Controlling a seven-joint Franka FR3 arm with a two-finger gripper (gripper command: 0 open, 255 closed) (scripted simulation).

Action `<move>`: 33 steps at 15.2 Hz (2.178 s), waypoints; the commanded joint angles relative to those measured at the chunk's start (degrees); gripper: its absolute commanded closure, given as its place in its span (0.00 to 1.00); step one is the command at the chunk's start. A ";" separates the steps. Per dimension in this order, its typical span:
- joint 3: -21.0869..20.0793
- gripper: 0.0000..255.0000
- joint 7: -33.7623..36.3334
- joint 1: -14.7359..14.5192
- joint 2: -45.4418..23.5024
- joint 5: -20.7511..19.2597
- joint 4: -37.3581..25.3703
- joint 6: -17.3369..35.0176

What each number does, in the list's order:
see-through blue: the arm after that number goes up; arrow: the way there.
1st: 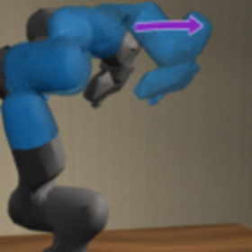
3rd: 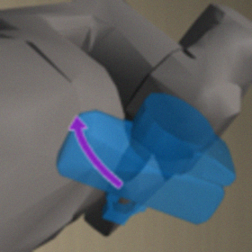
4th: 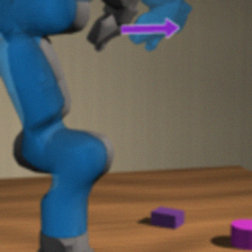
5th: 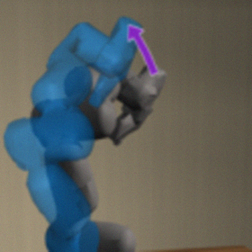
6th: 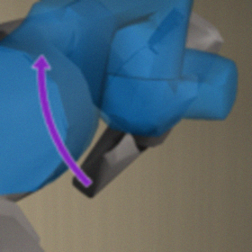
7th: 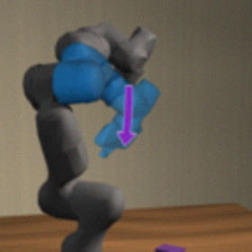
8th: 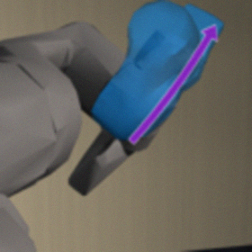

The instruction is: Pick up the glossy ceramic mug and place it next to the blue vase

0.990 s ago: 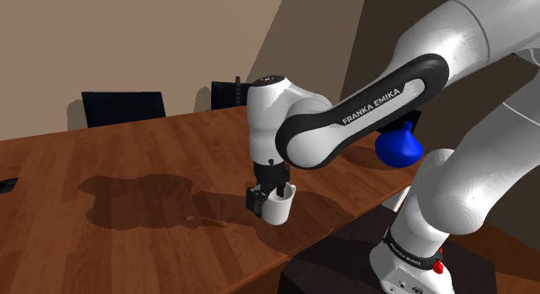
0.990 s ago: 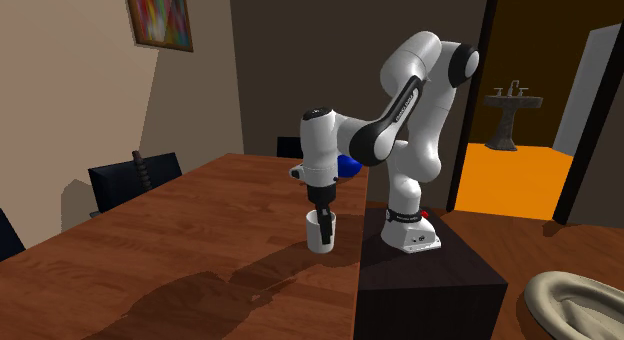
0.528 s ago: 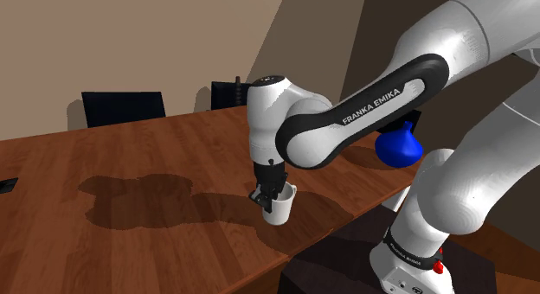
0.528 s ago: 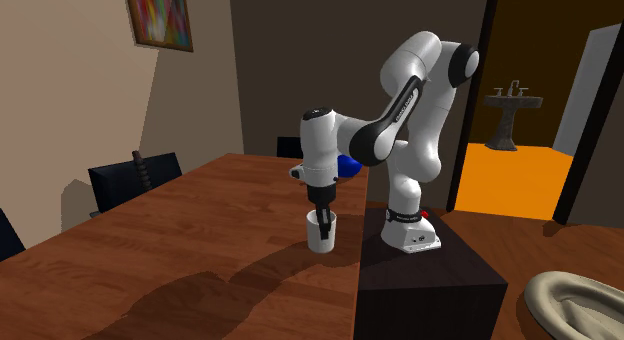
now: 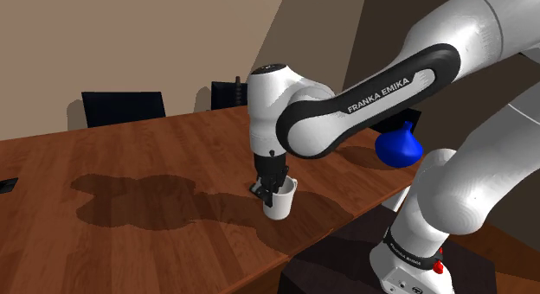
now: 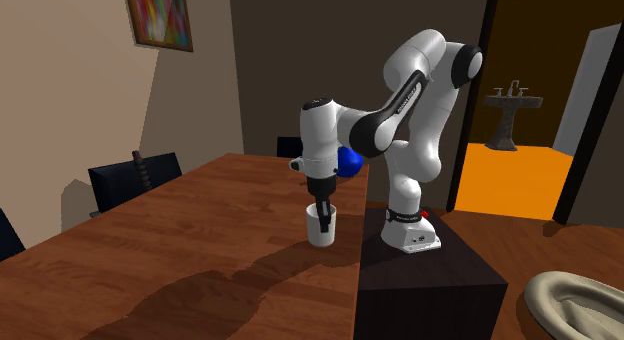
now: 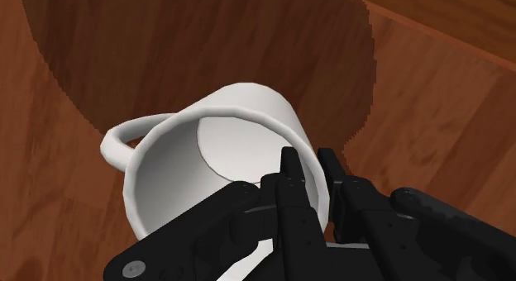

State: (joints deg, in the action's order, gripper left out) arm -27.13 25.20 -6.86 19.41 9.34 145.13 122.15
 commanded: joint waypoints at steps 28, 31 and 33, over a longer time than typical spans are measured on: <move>3.95 1.00 -1.27 0.01 7.23 -0.34 -16.79 -23.85; 4.25 1.00 -1.26 0.11 7.27 -0.53 -19.06 -26.15; 4.42 1.00 -1.24 0.19 7.23 -0.66 -20.62 -27.68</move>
State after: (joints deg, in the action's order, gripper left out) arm -22.79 23.94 -6.67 26.52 8.70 125.08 95.18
